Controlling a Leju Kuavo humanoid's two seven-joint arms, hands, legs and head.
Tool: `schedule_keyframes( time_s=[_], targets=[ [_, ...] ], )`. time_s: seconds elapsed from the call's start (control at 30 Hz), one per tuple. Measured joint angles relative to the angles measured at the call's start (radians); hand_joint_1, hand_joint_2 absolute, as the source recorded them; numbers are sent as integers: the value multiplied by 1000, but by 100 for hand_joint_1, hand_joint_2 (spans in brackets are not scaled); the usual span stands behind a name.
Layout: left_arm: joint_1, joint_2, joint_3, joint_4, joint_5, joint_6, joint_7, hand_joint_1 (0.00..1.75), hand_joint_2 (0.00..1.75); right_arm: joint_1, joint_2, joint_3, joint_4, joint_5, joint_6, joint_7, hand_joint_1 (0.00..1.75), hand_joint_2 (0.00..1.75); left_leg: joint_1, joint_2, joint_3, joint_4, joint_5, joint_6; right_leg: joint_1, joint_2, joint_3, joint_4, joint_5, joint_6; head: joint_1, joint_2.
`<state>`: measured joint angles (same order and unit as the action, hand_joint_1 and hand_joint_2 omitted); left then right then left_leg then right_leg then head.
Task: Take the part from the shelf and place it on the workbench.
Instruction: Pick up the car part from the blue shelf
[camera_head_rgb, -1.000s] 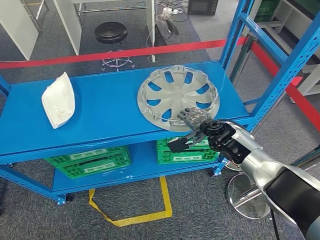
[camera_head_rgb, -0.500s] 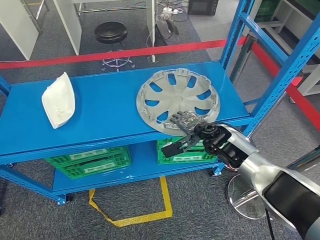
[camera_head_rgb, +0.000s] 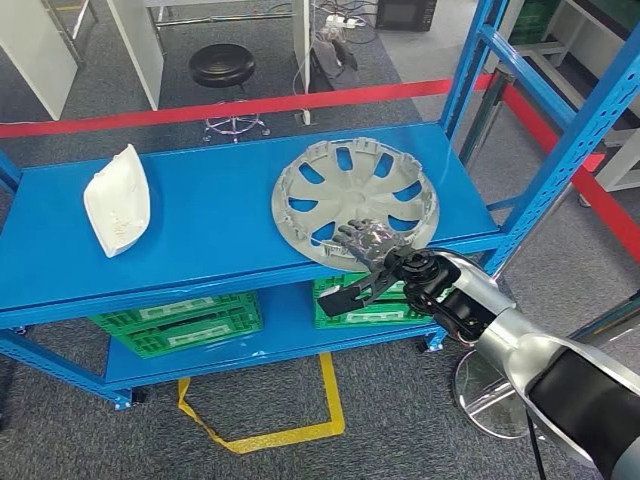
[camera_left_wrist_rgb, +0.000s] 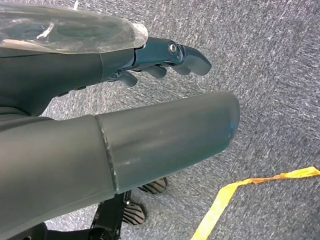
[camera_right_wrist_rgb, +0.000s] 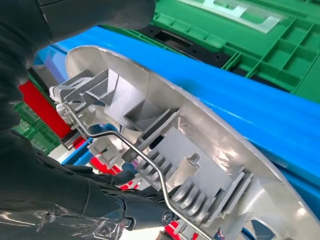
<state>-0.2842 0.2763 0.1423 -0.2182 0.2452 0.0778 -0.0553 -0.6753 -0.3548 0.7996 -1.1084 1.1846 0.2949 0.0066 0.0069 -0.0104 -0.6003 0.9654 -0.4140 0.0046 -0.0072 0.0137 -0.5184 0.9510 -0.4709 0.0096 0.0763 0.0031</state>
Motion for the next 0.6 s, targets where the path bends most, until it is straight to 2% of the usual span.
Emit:
schedule_keyframes(
  time_s=[0.17, 0.6],
  targets=[
    [-2, -1, 0, 0, -1, 0, 1, 0, 0, 1, 0, 0, 29, 26, -41, -2, 0, 175, 0, 0, 0, 0, 0, 0, 0, 0, 0, 0, 0, 0, 0, 0],
    [-3, -1, 0, 0, 3, 0, 1, 0, 0, 2, 0, -1, 82, 58, -75, -10, 0, 175, 0, 0, 0, 0, 0, 0, 0, 0, 0, 0, 0, 0, 0, 0]
  ],
)
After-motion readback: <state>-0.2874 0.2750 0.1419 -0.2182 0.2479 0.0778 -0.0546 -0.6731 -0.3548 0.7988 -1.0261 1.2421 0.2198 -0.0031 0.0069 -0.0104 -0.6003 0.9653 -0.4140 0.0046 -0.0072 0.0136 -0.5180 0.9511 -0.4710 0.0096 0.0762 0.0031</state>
